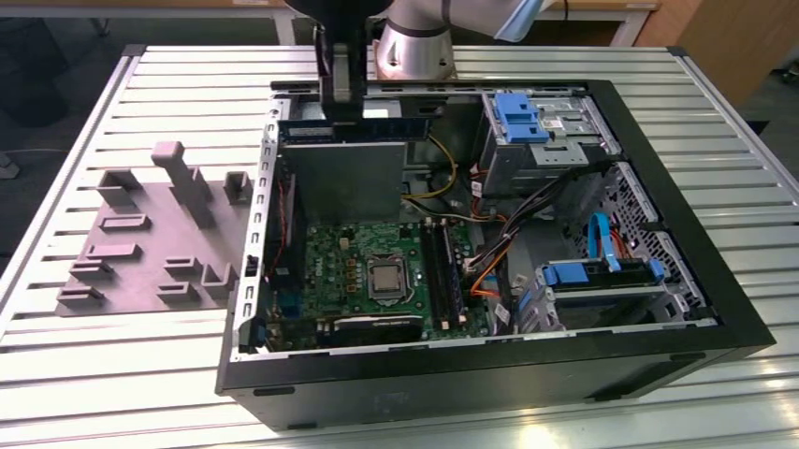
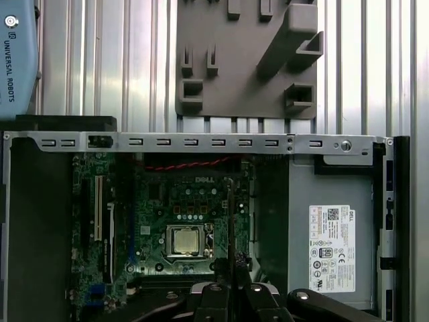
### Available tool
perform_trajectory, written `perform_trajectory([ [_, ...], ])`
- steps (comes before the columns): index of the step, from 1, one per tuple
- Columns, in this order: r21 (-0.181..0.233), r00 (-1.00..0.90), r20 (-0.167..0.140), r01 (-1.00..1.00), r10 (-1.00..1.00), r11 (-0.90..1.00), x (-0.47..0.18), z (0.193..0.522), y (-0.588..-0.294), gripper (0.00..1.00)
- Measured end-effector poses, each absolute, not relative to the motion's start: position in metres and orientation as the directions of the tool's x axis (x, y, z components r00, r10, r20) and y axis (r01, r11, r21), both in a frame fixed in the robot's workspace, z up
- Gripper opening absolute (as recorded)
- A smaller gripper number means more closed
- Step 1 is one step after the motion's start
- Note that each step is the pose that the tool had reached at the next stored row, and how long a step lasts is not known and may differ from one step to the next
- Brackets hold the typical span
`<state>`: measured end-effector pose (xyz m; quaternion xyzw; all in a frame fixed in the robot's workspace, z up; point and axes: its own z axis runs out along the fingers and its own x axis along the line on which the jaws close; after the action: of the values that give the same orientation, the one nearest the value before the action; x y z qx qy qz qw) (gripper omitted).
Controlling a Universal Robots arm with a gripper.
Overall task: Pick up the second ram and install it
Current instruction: 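Pick up the second ram and move it above second insertion slot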
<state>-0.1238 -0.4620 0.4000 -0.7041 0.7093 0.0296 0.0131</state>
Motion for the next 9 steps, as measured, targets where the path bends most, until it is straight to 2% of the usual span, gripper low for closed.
perform_trajectory([
  [9, 0.024, -0.008, -0.060, -1.000, -0.998, 0.007, -0.105, 0.400, -0.462, 0.14],
])
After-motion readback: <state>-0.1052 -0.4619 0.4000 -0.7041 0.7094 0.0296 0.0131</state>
